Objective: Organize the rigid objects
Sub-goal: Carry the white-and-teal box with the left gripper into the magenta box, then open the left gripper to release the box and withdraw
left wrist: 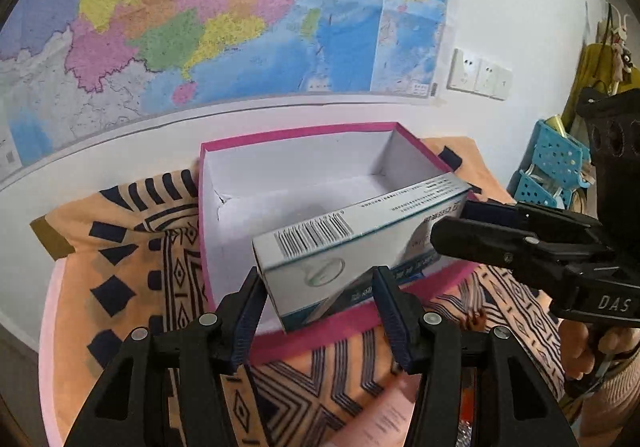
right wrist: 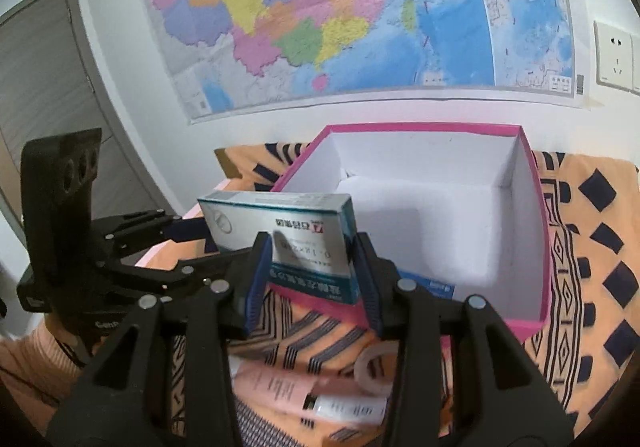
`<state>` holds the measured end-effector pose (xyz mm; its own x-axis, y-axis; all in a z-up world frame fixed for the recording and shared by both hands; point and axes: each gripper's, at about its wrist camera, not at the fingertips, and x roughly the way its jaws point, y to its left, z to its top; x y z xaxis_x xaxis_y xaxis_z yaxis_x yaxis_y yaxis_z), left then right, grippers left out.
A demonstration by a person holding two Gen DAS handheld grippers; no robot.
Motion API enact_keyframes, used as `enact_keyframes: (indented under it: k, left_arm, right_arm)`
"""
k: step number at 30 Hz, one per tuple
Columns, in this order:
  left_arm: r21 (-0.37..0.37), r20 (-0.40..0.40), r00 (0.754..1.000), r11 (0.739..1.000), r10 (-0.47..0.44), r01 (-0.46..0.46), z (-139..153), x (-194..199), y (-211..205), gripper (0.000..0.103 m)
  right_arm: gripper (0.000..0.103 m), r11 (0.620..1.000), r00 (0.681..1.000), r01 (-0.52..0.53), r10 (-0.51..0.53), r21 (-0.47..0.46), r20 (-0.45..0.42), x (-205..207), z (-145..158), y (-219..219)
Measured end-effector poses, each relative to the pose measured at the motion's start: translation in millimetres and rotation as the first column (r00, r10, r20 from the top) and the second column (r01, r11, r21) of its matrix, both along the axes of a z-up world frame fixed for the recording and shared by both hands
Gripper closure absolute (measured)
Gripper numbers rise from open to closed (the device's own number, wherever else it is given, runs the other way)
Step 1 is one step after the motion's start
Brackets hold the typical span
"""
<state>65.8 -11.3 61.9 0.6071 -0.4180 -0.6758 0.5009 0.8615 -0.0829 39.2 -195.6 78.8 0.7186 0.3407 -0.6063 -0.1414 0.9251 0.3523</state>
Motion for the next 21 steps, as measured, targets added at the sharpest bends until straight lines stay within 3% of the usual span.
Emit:
enact_keyframes:
  k: [14,21]
  left_arm:
    - [0.094,-0.106,0.99,0.992,0.089,-0.079,-34.0,63.2,-11.8,0.047]
    - [0.046,-0.117,0.984,0.99,0.137,-0.133,-37.1,72.0,-0.2,0.048]
  right_arm:
    - [0.057,0.997,0.992,0.053,-0.046,0.059,-0.116,57.6,-36.0,-15.5]
    - [0.057,0.996,0.982,0.078,-0.071,0.031,-0.177,72.1,-56.5,-14.6]
